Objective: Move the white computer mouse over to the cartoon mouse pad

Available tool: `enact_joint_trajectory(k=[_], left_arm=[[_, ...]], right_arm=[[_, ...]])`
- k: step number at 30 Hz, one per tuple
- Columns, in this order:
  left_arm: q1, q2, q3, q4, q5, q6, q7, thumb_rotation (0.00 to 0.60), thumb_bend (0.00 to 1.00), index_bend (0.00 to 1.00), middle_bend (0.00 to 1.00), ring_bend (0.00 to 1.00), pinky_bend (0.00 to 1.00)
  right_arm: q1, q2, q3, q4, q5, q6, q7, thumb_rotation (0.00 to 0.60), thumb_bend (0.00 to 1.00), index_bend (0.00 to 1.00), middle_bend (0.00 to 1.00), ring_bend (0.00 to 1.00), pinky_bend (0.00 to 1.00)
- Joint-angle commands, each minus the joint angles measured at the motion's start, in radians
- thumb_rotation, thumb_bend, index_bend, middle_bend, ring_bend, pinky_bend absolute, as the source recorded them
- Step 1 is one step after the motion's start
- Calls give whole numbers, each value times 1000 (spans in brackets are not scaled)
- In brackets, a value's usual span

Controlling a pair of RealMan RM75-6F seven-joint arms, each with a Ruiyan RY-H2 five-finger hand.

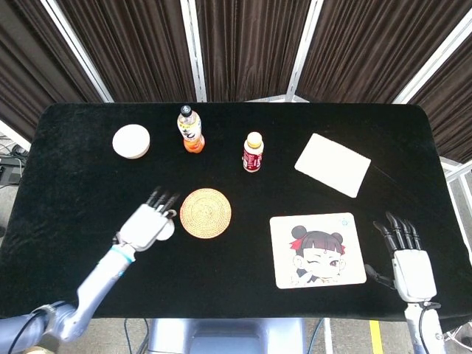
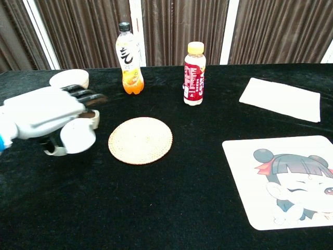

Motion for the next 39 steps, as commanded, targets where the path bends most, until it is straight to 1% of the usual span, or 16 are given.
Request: enact_joint_trajectory(k=[1, 4, 8, 12, 18, 20, 26, 27, 29, 31, 32, 33, 35, 36, 39], left_arm=[[-54, -47, -34, -25, -37, -37, 70, 600, 266, 443, 0, 0, 0], [-101, -95, -56, -27, -84, -70, 131, 600, 265, 443, 0, 0, 0], [-160, -156, -71, -6, -111, -103, 189, 600, 264, 443, 0, 0, 0], [-218, -233, -85, 29, -126, -127, 209, 600, 265, 443, 0, 0, 0], [-301, -354, -101, 99, -187, -160, 272, 600, 265, 445, 0, 0, 0], [-316, -378, -103, 112, -197, -162, 283, 600, 265, 443, 0, 0, 0], [-367, -457, -118, 175, -237, -160, 305, 600, 264, 389, 0, 0, 0], [-372, -467, -118, 184, -238, -155, 302, 600, 265, 369, 0, 0, 0], [-377, -488, -115, 205, -240, -145, 286, 600, 266, 293, 0, 0, 0], [-379, -495, -110, 211, -242, -140, 282, 600, 259, 145, 0, 0, 0], [-379, -497, -106, 214, -241, -137, 282, 600, 235, 76, 0, 0, 0], [-379, -498, -103, 215, -239, -132, 282, 600, 187, 19, 0, 0, 0], [-375, -497, -97, 210, -242, -119, 281, 600, 106, 0, 0, 0, 0], [-372, -496, -93, 205, -241, -109, 279, 600, 85, 0, 0, 0, 0], [-361, -479, -81, 187, -225, -76, 274, 600, 77, 0, 0, 0, 0]], right_arm=[[0, 9, 9, -9, 11, -1, 11, 600, 138, 146, 0, 0, 0], [-2, 21, 20, -17, 18, 9, 24, 600, 138, 146, 0, 0, 0], [-4, 33, 28, -26, 34, 9, 41, 600, 138, 146, 0, 0, 0], [-7, 52, 44, -42, 53, 14, 67, 600, 137, 146, 0, 0, 0], [-13, 75, 49, -60, 68, 9, 103, 600, 138, 146, 0, 0, 0], [-15, 78, 49, -62, 70, 11, 107, 600, 137, 146, 0, 0, 0], [-24, 91, 48, -71, 69, 22, 124, 600, 138, 146, 0, 0, 0], [-25, 92, 48, -71, 68, 23, 126, 600, 138, 146, 0, 0, 0], [-26, 94, 48, -71, 68, 24, 129, 600, 138, 146, 0, 0, 0], [-28, 96, 51, -73, 70, 27, 132, 600, 138, 146, 0, 0, 0], [-28, 97, 52, -74, 71, 28, 135, 600, 138, 146, 0, 0, 0], [-30, 98, 53, -75, 71, 31, 138, 600, 137, 146, 0, 0, 0], [-31, 97, 54, -76, 69, 38, 140, 600, 137, 146, 0, 0, 0], [-32, 97, 54, -76, 66, 39, 139, 600, 137, 146, 0, 0, 0], [-31, 94, 50, -72, 60, 39, 132, 600, 137, 146, 0, 0, 0]])
